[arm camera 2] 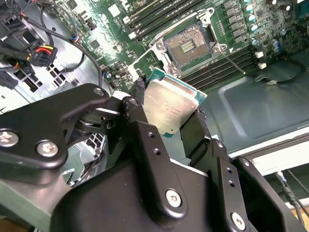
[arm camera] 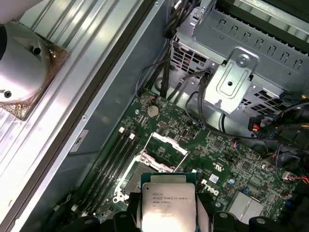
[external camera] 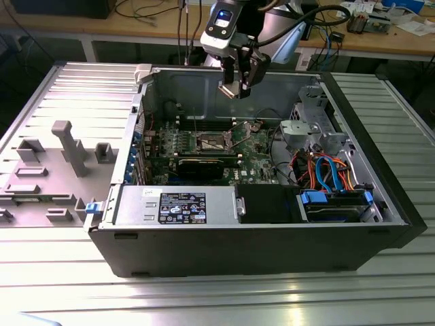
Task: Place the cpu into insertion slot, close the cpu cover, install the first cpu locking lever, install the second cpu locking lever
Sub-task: 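Place the cpu into insertion slot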
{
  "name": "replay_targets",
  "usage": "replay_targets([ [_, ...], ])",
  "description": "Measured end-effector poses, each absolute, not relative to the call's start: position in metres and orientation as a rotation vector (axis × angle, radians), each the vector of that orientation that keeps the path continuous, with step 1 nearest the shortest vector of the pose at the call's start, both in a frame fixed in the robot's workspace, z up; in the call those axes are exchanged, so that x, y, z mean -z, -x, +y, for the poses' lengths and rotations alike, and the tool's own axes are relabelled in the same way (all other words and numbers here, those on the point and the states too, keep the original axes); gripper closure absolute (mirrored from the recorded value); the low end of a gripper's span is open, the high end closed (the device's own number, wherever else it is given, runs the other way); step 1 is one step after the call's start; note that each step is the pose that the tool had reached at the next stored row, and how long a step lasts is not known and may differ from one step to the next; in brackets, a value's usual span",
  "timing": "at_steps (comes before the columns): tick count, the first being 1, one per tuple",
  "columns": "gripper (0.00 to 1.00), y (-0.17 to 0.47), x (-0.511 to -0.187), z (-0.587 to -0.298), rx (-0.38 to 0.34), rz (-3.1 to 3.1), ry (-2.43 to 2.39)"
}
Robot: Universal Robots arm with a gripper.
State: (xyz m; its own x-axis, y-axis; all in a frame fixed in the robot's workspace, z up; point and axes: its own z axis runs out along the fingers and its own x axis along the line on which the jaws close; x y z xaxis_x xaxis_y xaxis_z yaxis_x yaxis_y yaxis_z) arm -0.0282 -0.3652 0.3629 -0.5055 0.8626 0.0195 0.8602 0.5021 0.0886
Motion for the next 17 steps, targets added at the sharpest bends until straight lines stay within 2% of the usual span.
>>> replay_targets([
  [17, 0.46, 0.0283, -0.3628, -0.3652, -0.134, 2.671, -1.593],
])
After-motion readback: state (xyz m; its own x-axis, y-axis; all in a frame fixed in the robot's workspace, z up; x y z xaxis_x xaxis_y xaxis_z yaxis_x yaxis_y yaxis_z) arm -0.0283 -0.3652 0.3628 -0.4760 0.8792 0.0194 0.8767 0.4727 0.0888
